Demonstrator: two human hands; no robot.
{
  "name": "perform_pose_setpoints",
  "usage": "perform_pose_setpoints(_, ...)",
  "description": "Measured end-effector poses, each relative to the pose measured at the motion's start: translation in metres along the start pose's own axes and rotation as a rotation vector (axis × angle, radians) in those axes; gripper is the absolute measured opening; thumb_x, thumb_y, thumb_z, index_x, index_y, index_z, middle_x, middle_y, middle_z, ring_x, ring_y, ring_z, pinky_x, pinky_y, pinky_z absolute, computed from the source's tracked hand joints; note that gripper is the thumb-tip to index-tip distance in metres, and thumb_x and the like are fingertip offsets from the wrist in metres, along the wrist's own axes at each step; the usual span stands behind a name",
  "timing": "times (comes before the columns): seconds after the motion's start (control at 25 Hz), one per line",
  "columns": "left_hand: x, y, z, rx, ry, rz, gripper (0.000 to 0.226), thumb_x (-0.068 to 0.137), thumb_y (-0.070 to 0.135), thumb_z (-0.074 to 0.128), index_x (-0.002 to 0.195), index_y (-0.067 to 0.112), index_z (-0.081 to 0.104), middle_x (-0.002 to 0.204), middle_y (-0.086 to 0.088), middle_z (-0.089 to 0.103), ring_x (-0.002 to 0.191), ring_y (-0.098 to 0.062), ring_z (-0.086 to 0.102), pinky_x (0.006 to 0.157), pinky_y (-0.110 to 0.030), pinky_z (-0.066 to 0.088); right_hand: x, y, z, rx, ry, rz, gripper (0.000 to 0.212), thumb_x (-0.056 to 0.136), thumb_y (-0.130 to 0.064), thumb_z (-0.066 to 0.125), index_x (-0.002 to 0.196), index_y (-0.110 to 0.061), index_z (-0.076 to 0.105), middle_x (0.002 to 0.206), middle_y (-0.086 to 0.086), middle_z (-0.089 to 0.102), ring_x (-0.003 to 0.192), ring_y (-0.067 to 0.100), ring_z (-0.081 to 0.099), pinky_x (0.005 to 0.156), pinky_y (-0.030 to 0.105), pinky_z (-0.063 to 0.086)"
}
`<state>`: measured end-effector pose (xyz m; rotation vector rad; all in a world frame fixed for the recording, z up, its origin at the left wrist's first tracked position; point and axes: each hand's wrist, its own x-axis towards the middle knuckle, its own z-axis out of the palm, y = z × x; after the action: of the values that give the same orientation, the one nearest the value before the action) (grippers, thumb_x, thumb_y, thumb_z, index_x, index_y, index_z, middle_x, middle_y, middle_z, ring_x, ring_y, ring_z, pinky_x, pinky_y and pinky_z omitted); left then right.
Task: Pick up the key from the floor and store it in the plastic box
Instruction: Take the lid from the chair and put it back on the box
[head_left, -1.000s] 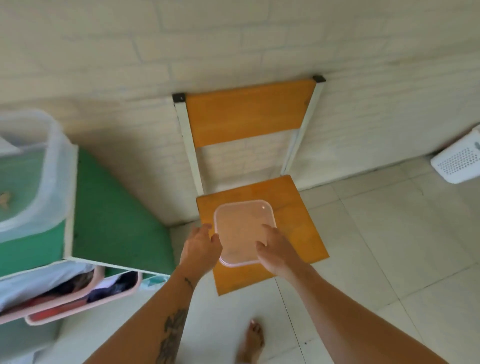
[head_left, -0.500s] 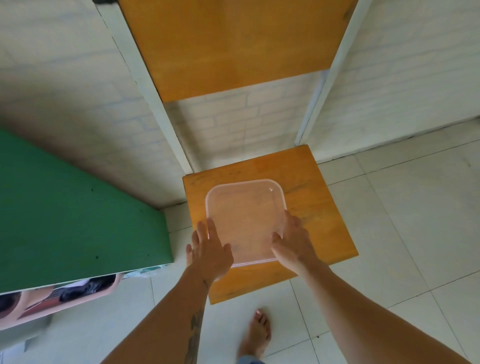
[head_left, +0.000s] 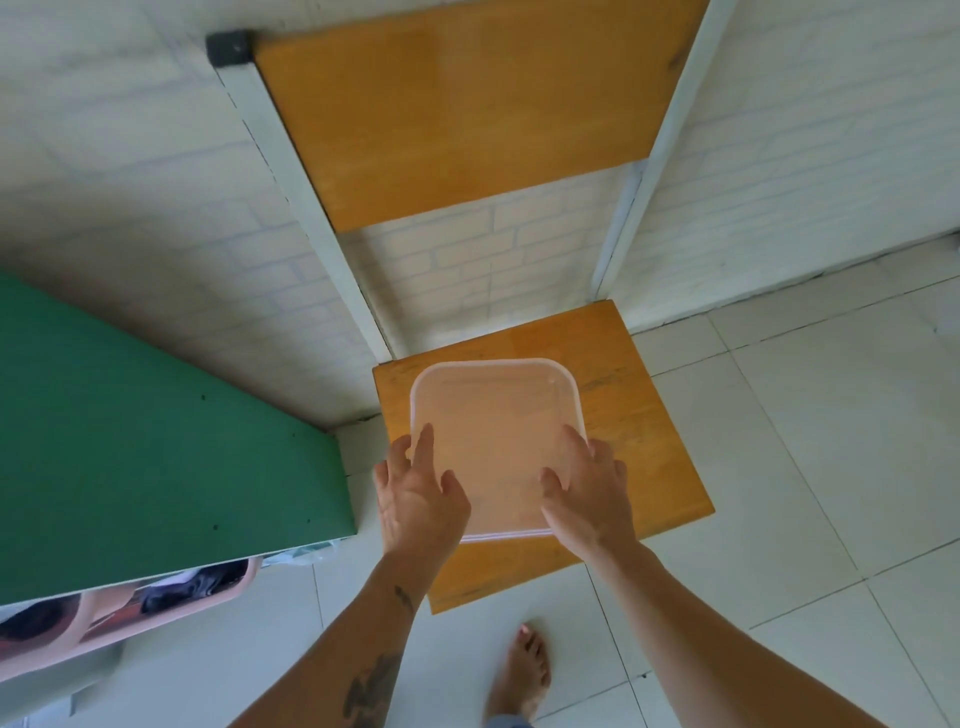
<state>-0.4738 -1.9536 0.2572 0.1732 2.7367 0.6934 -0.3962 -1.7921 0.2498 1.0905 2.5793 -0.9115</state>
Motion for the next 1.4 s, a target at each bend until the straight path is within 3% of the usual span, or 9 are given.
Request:
perform_pose_setpoints(0.12, -0.014, 0.009, -0.045, -0.085, 0.141, 0.098, 0.057, 0.084, 0.014, 0.061, 0.139, 0.018, 0.049, 0.131, -0.011, 0.051, 0.114, -0.030, 0.043, 0.093, -0.049, 0.049, -0.030, -0.029, -0.039, 0.016, 0.105, -0.052, 0.055, 0.093, -0.041, 0.050, 0.144, -0.028, 0.036, 0.139, 0.007, 0.044, 0.121, 0.026, 0.040, 0.096, 0.041, 0.048)
perform_pose_setpoints(0.28, -0.042, 0.028, -0.115, -0.250, 0.282, 0.189, 0.054, 0.085, 0.004, 0.061, 0.137, 0.011, 0.050, 0.126, -0.014, 0.047, 0.115, -0.030, 0.046, 0.096, -0.044, 0.047, -0.076, -0.078, -0.092, 0.063, 0.201, -0.148, 0.054, 0.090, -0.041, 0.051, 0.142, -0.027, 0.041, 0.134, 0.006, 0.047, 0.116, 0.023, 0.040, 0.094, 0.039, 0.047)
perform_pose_setpoints(0.44, -0.070, 0.045, -0.196, -0.340, 0.411, 0.224, 0.054, 0.087, 0.003, 0.058, 0.139, 0.010, 0.047, 0.133, -0.014, 0.042, 0.122, -0.029, 0.044, 0.100, -0.033, 0.039, -0.116, -0.135, -0.135, 0.119, 0.303, -0.274, 0.054, 0.088, -0.038, 0.048, 0.141, -0.025, 0.041, 0.129, 0.005, 0.048, 0.114, 0.023, 0.038, 0.094, 0.040, 0.044)
perform_pose_setpoints(0.6, -0.083, 0.036, -0.261, -0.317, 0.526, 0.283, 0.056, 0.088, 0.005, 0.056, 0.142, 0.008, 0.043, 0.149, -0.017, 0.034, 0.137, -0.033, 0.034, 0.111, -0.046, 0.036, -0.148, -0.196, -0.153, 0.100, 0.436, -0.381, 0.059, 0.085, -0.040, 0.048, 0.140, -0.022, 0.041, 0.130, 0.007, 0.046, 0.112, 0.024, 0.040, 0.095, 0.040, 0.044)
perform_pose_setpoints(0.84, -0.086, -0.008, -0.352, -0.318, 0.577, 0.301, 0.058, 0.094, 0.013, 0.050, 0.150, 0.016, 0.031, 0.160, -0.004, 0.023, 0.147, -0.024, 0.022, 0.118, -0.044, 0.028, -0.194, -0.291, -0.141, 0.056, 0.564, -0.479, 0.061, 0.083, -0.043, 0.047, 0.140, -0.021, 0.040, 0.142, 0.007, 0.041, 0.114, 0.026, 0.041, 0.088, 0.041, 0.050)
perform_pose_setpoints(1.12, -0.080, -0.093, -0.439, -0.334, 0.623, 0.211, 0.054, 0.093, 0.013, 0.050, 0.146, 0.014, 0.040, 0.160, -0.001, 0.025, 0.142, -0.024, 0.034, 0.109, -0.037, 0.036, -0.231, -0.395, -0.087, 0.051, 0.544, -0.537, 0.063, 0.086, -0.042, 0.055, 0.144, -0.025, 0.038, 0.146, 0.006, 0.037, 0.125, 0.026, 0.034, 0.098, 0.044, 0.046)
perform_pose_setpoints(1.4, -0.071, -0.161, -0.480, -0.274, 0.562, 0.145, 0.052, 0.092, 0.013, 0.048, 0.143, 0.012, 0.041, 0.159, -0.007, 0.027, 0.139, -0.028, 0.038, 0.106, -0.037, 0.040, -0.247, -0.451, -0.038, 0.023, 0.357, -0.550, 0.066, 0.091, -0.041, 0.053, 0.150, -0.022, 0.029, 0.151, 0.008, 0.027, 0.136, 0.026, 0.028, 0.101, 0.038, 0.042)
